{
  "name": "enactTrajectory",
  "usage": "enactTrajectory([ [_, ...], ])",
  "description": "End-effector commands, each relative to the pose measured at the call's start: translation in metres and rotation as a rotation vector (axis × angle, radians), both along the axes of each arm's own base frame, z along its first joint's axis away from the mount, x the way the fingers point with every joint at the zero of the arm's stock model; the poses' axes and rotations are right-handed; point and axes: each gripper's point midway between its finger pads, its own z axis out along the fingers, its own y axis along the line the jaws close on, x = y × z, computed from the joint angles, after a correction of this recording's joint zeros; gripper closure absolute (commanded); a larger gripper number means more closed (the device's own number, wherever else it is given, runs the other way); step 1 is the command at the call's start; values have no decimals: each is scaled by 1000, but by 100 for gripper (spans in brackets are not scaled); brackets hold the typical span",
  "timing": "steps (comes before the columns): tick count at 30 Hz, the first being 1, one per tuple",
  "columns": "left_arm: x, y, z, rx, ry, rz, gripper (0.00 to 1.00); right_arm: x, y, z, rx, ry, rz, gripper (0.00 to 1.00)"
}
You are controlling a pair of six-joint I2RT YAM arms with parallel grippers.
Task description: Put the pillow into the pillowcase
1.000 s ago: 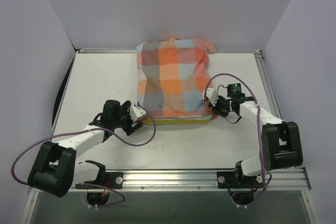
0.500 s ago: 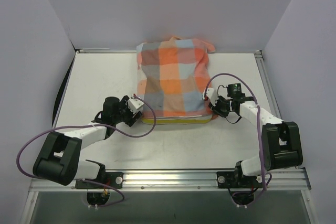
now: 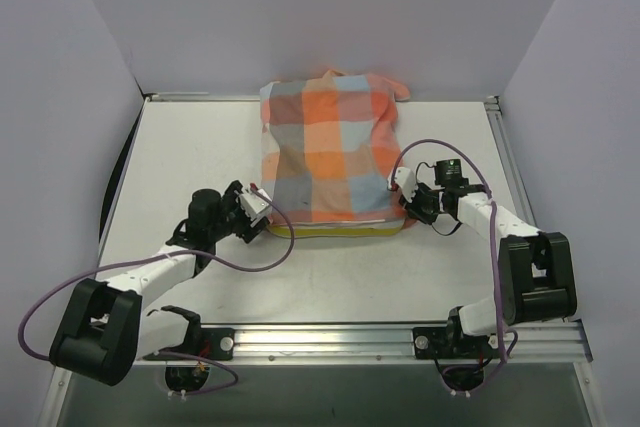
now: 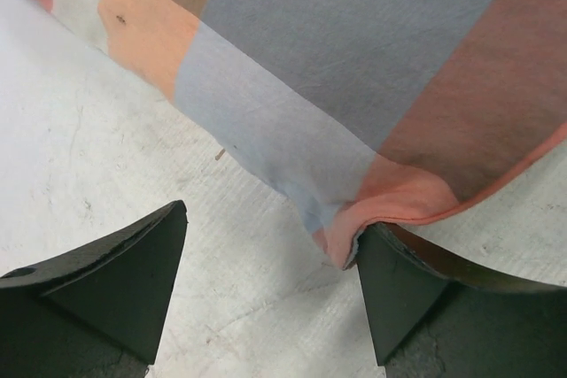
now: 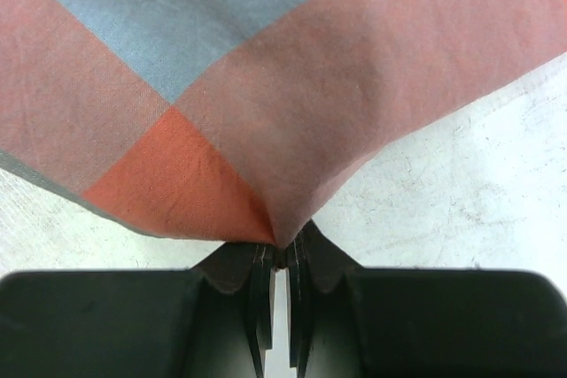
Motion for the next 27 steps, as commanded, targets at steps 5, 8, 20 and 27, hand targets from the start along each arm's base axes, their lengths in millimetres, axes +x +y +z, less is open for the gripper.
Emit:
enactTrajectory([
  [5, 12, 5, -13, 70, -28, 60, 23, -7, 1, 6, 26, 18, -13, 100],
  [8, 30, 12, -15, 96, -37, 124, 27, -9, 0, 8, 31, 20, -11, 100],
  [20, 32, -18, 66, -121, 23, 47, 100, -2, 1, 55, 138, 63, -164, 100],
  [27, 34, -15, 233, -407, 20, 116, 100, 21, -16, 228, 378, -131, -364, 100],
])
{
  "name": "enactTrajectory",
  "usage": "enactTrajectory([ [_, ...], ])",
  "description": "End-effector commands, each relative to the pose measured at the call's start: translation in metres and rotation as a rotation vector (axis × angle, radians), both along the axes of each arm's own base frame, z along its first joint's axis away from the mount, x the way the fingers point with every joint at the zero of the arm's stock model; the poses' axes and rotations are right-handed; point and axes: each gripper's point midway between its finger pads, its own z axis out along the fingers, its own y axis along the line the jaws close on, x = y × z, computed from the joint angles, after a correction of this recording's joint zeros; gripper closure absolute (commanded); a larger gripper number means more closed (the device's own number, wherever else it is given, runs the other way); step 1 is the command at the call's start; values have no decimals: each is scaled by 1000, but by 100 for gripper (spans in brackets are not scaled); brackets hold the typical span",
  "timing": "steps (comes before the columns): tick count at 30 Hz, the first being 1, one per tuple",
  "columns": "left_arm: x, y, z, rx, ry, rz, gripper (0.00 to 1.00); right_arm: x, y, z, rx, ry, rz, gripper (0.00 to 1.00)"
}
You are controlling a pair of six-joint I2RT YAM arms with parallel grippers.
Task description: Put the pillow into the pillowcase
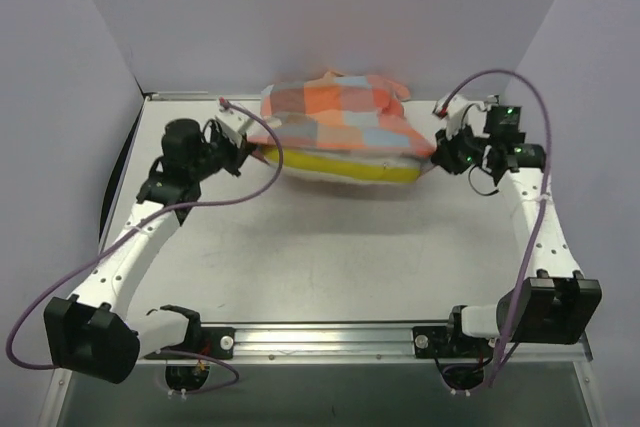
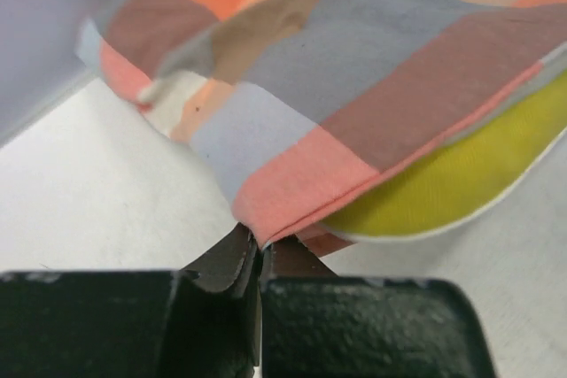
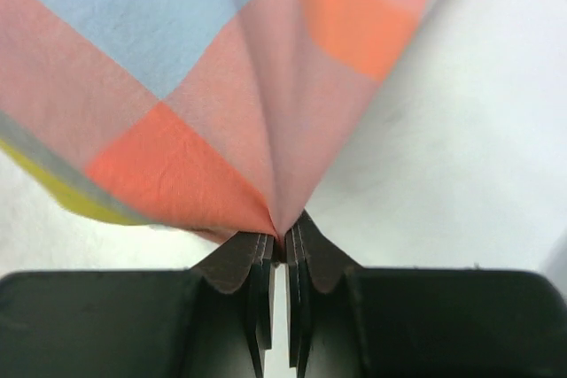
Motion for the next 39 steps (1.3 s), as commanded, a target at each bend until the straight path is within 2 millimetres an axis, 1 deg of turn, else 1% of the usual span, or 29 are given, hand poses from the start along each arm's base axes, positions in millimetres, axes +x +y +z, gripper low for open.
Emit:
enactTrajectory([
  [1, -4, 9, 109, -198, -59, 59, 100, -6, -9, 117, 140, -161, -120, 100],
  [2, 0, 19, 162, -247, -145, 87, 100, -4, -13, 161, 141, -262, -131, 100],
  [4, 9, 31, 202, -280, -214, 135, 100, -3, -26, 199, 150, -343, -182, 100],
  [5, 5, 39, 249, -316, -306, 153, 100, -2, -30, 223, 161, -393, -200, 100],
  [6, 6, 44, 268, -327, -345, 170, 100, -4, -39, 267, 164, -496, -229, 100],
  [8, 6, 47, 307, -381, -404, 177, 100, -3, -46, 307, 216, -562, -279, 100],
  [9, -6, 48, 343, -406, -483, 165, 100, -9, -49, 347, 227, -666, -291, 100],
  [12, -23, 45, 378, -451, -562, 125, 100, -14, -55, 388, 280, -782, -332, 100],
  [14, -19, 37, 351, -461, -453, 109, 100, -14, -42, 374, 308, -746, -286, 100],
  [16, -11, 18, 298, -428, -263, 80, 100, -8, -33, 337, 282, -659, -269, 100],
  [17, -13, 14, 294, -420, -244, 63, 100, -8, -21, 330, 273, -639, -233, 100],
  [18, -16, 12, 300, -425, -253, 49, 100, -9, -22, 330, 257, -642, -248, 100],
  [19, -28, 16, 341, -453, -356, 40, 100, -17, -21, 360, 263, -716, -247, 100],
  [21, -44, 27, 394, -506, -474, 56, 100, -27, -31, 410, 278, -838, -290, 100],
  [22, -41, 33, 412, -523, -513, 67, 100, -21, -38, 425, 326, -847, -327, 100],
  [23, -75, 40, 461, -565, -635, 48, 100, -50, -38, 477, 342, -998, -321, 100],
  [25, -86, 46, 483, -604, -686, 60, 100, -63, -44, 501, 379, -1070, -360, 100],
  [26, -83, 44, 477, -652, -632, 62, 100, -70, -41, 504, 406, -1077, -352, 100],
  [27, -92, 40, 473, -685, -599, 41, 100, -50, -40, 484, 435, -1028, -343, 100],
  [28, -88, 26, 450, -689, -509, -19, 100, -63, -24, 473, 457, -1004, -280, 100],
  [29, -65, 6, 403, -695, -348, -34, 100, -55, -17, 449, 458, -937, -271, 100],
  [30, -63, 1, 380, -693, -278, -18, 100, -39, 3, 406, 456, -804, -241, 100],
  [32, -53, -8, 355, -656, -225, -23, 100, -31, 13, 360, 381, -677, -215, 100],
  [34, -46, 4, 387, -637, -331, 4, 100, -26, 9, 371, 371, -701, -238, 100],
  [35, -52, 18, 423, -658, -435, 28, 100, -29, -1, 397, 367, -775, -279, 100],
  [36, -52, 48, 455, -676, -540, 98, 100, -33, -11, 425, 405, -828, -317, 100],
  [37, -87, 64, 522, -726, -748, 77, 100, -54, -20, 488, 454, -988, -319, 100],
  [38, -103, 75, 548, -780, -824, 76, 100, -65, -46, 520, 466, -1099, -387, 100],
  [39, -115, 91, 569, -829, -917, 117, 100, -77, -51, 542, 501, -1168, -405, 100],
])
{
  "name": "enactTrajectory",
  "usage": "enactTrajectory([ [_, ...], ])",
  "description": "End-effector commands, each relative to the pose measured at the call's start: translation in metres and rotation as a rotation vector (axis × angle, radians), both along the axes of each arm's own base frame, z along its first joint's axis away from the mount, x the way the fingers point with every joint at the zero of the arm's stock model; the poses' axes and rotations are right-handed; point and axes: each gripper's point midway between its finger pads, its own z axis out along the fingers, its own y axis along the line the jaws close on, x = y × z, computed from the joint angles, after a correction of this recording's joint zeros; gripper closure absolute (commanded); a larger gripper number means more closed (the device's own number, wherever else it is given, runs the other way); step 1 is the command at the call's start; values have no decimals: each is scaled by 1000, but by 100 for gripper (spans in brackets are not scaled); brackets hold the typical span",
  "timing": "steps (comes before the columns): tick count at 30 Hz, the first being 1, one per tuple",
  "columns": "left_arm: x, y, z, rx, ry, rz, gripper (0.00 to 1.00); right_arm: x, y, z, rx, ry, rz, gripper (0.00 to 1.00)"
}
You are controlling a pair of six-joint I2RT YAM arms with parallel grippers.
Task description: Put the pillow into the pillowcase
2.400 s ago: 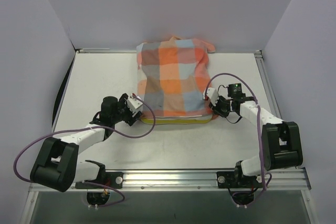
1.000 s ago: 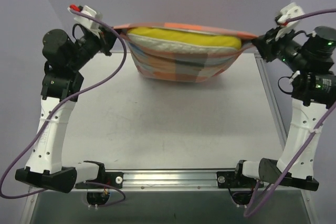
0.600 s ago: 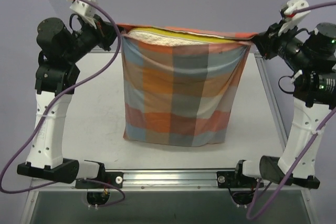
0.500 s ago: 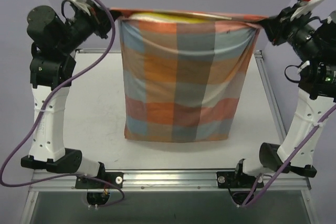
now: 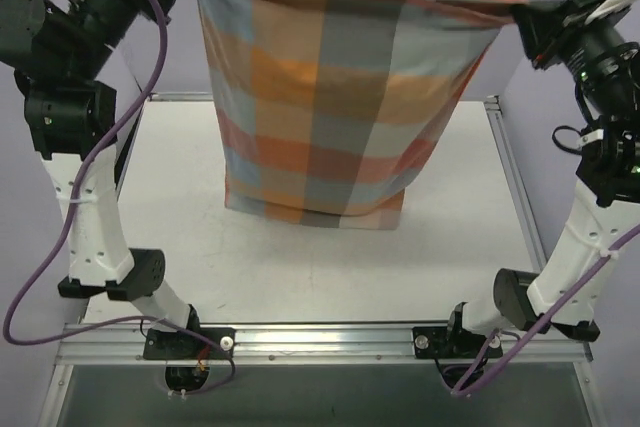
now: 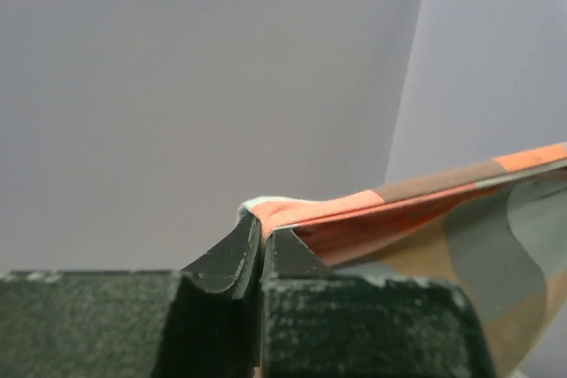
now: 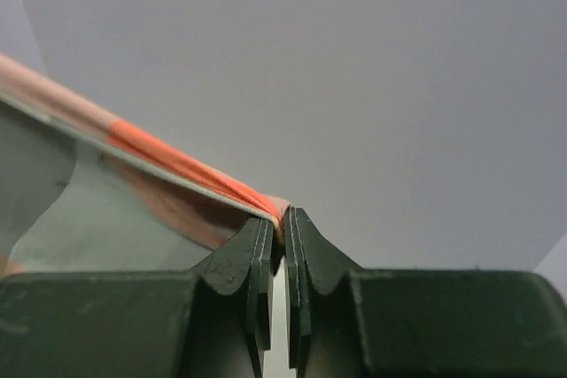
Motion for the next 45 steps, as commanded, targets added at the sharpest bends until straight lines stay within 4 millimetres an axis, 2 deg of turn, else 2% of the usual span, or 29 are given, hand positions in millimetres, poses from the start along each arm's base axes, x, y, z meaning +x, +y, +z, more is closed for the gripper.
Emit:
enactTrajectory([
  [1, -109, 69, 151, -230, -564, 217, 100, -50, -44, 124, 69, -431, -208, 100],
  [2, -112, 70, 153, -245, -578, 217, 100, -62, -44, 141, 57, -524, -212, 100],
  [3, -102, 71, 147, -261, -545, 213, 100, -58, -43, 135, 59, -528, -199, 100],
  [4, -91, 66, 127, -273, -483, 174, 100, -53, -40, 108, 76, -480, -177, 100],
  [5, -78, 59, 107, -256, -439, 145, 100, -55, -34, 106, 63, -510, -141, 100],
  [6, -87, 53, 94, -231, -413, 127, 100, -53, -27, 92, 66, -462, -104, 100],
  [8, -38, 34, 38, -204, -179, 116, 100, -20, -30, 42, 79, -261, -100, 100],
  [9, -16, 31, 12, -169, -72, 123, 100, -9, -30, 29, 74, -221, -104, 100],
  [10, -10, 36, 8, -158, -61, 149, 100, 0, -42, 23, 87, -205, -159, 100],
  [11, -11, 49, 17, -160, -91, 198, 100, 3, -47, 24, 89, -207, -180, 100],
  [12, -13, 55, 30, -166, -139, 213, 100, -7, -51, 45, 82, -260, -199, 100],
  [14, -24, 65, 57, -163, -232, 259, 100, -12, -57, 66, 73, -321, -236, 100],
  [15, -45, 67, 88, -175, -330, 268, 100, -30, -55, 91, 61, -399, -246, 100],
  [18, -80, 76, 128, -217, -482, 300, 100, -52, -60, 127, 73, -531, -296, 100],
  [20, -94, 81, 140, -246, -535, 316, 100, -77, -60, 148, 92, -629, -325, 100],
  [21, -120, 88, 153, -286, -607, 335, 100, -89, -59, 157, 94, -679, -328, 100],
  [23, -131, 91, 157, -294, -654, 355, 100, -114, -54, 169, 92, -759, -329, 100],
  [24, -157, 94, 166, -307, -718, 362, 100, -124, -52, 173, 91, -783, -332, 100],
  [26, -174, 95, 170, -307, -754, 368, 100, -143, -47, 179, 73, -829, -333, 100],
  [27, -190, 95, 173, -308, -780, 367, 100, -145, -45, 180, 65, -834, -326, 100],
  [30, -207, 94, 175, -303, -801, 365, 100, -151, -42, 178, 51, -837, -319, 100],
  [33, -205, 93, 171, -289, -784, 365, 100, -140, -44, 173, 61, -806, -319, 100],
  [35, -198, 91, 167, -279, -759, 361, 100, -133, -45, 168, 65, -779, -314, 100],
  [38, -170, 88, 154, -273, -674, 344, 100, -106, -44, 153, 76, -708, -268, 100],
  [41, -122, 85, 130, -262, -552, 330, 100, -61, -49, 125, 104, -581, -232, 100],
  [42, -91, 82, 115, -243, -481, 322, 100, -48, -49, 117, 124, -542, -217, 100],
  [43, -78, 77, 110, -240, -455, 296, 100, -25, -50, 106, 146, -491, -202, 100],
  [44, -31, 71, 81, -203, -323, 277, 100, -11, -51, 96, 165, -438, -193, 100],
  [45, -17, 65, 73, -184, -289, 252, 100, 12, -52, 83, 185, -380, -178, 100],
])
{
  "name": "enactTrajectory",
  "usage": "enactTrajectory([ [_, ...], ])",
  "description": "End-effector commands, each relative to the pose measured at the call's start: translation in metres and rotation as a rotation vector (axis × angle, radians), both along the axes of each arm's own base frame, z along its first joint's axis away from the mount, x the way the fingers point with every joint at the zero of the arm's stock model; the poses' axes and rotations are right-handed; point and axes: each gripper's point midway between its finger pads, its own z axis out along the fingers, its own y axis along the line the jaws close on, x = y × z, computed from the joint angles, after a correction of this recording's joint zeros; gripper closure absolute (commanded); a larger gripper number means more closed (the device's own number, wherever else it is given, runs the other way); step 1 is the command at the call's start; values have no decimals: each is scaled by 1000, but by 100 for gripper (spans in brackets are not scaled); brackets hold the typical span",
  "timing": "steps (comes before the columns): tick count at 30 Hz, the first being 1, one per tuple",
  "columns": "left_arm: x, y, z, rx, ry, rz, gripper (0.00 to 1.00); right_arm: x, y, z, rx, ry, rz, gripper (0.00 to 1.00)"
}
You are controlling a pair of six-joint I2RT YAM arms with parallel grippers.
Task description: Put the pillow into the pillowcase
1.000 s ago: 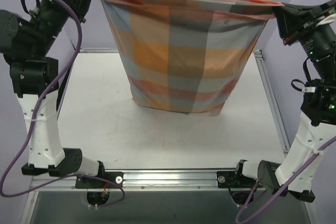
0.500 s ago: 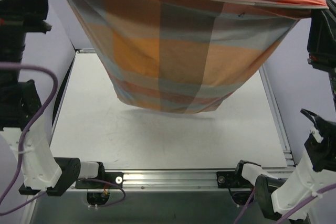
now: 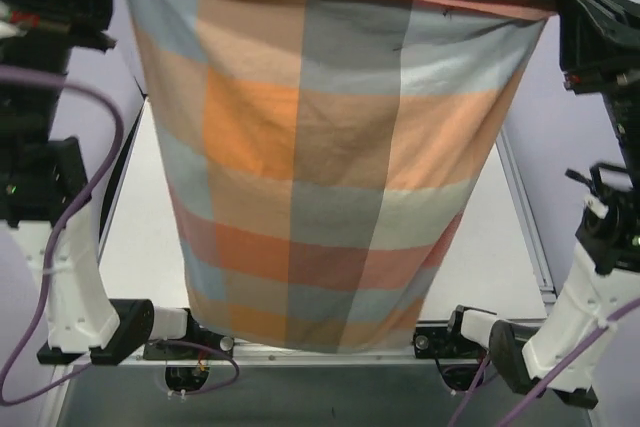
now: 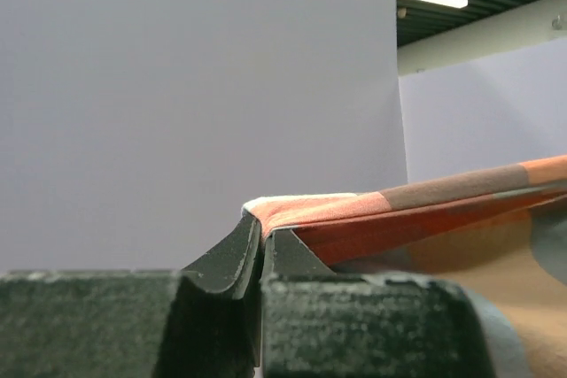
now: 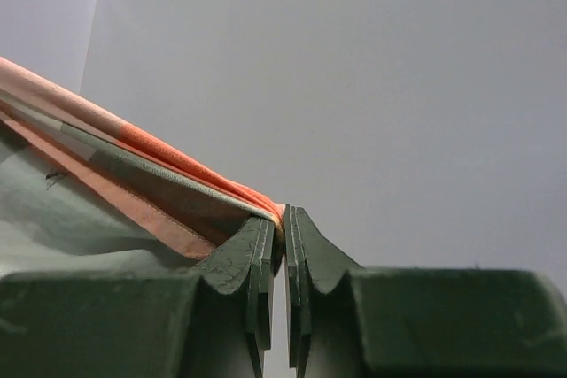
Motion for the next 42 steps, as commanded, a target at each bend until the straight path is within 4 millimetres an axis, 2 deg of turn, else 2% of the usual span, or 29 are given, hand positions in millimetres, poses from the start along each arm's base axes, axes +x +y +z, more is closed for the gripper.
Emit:
enactTrajectory([
  [1, 128, 26, -48, -124, 276, 95, 100, 127, -60, -49, 218, 247, -145, 100],
  [3, 168, 23, -67, -117, 321, 85, 100, 161, -49, -74, 215, 347, -114, 100],
  [5, 186, 26, -66, -124, 303, 102, 100, 175, -41, -75, 198, 355, -113, 100],
  [6, 223, 30, -83, -134, 345, 126, 100, 204, -46, -86, 212, 391, -129, 100],
  [7, 232, 38, -78, -161, 330, 162, 100, 211, -50, -81, 229, 384, -136, 100],
  [8, 217, 44, -51, -188, 251, 179, 100, 201, -51, -54, 243, 318, -142, 100],
  [9, 249, 46, -65, -198, 277, 194, 100, 224, -61, -58, 264, 323, -165, 100],
  [10, 250, 48, -59, -209, 245, 197, 100, 223, -69, -44, 294, 274, -188, 100],
  [11, 239, 68, -43, -243, 178, 245, 100, 216, -72, -29, 332, 228, -173, 100],
  [13, 219, 79, -21, -271, 68, 287, 100, 180, -74, 9, 367, 83, -135, 100],
  [16, 173, 99, 4, -301, -64, 368, 100, 126, -64, 36, 368, -40, -88, 100],
  [18, 146, 115, 16, -311, -100, 428, 100, 95, -54, 43, 332, -76, -72, 100],
  [20, 134, 120, 18, -281, -86, 429, 100, 89, -44, 36, 274, -60, -51, 100],
  [21, 151, 134, 2, -271, -22, 458, 100, 79, -42, 32, 247, -64, -68, 100],
  [23, 168, 135, -24, -235, 68, 439, 100, 118, -45, -14, 215, 72, -84, 100],
  [24, 153, 119, -28, -162, 72, 399, 100, 123, -40, -31, 158, 112, -91, 100],
  [25, 198, 123, -88, -104, 221, 411, 100, 158, -43, -87, 151, 281, -96, 100],
  [26, 202, 115, -109, -48, 242, 396, 100, 170, -40, -118, 103, 355, -92, 100],
  [27, 187, 100, -122, 16, 254, 359, 100, 174, -32, -148, 33, 424, -69, 100],
  [28, 195, 79, -162, 165, 313, 294, 100, 186, -35, -200, -54, 546, -106, 100],
  [29, 214, 65, -242, 262, 489, 218, 100, 196, -36, -264, -105, 685, -100, 100],
  [30, 198, 47, -275, 371, 525, 170, 100, 189, -33, -299, -177, 745, -87, 100],
  [31, 189, 19, -317, 615, 478, 150, 100, 183, -34, -343, -248, 841, -91, 100],
  [32, 179, 10, -416, 733, 680, 79, 100, 176, -36, -403, -359, 934, -86, 100],
  [34, 140, 1, -464, 1007, 578, 113, 100, 143, -40, -458, -477, 1079, -72, 100],
  [35, 109, -7, -536, 1111, 692, -2, 100, 131, -43, -479, -559, 1105, -62, 100],
  [37, 70, -7, -559, 1286, 556, -15, 100, 95, -50, -518, -622, 1204, -44, 100],
  [39, 45, -11, -568, 1259, 567, -38, 100, 72, -62, -542, -710, 1196, -70, 100],
  [42, 25, -28, -571, 1238, 611, -155, 100, 68, -82, -562, -838, 1195, -138, 100],
])
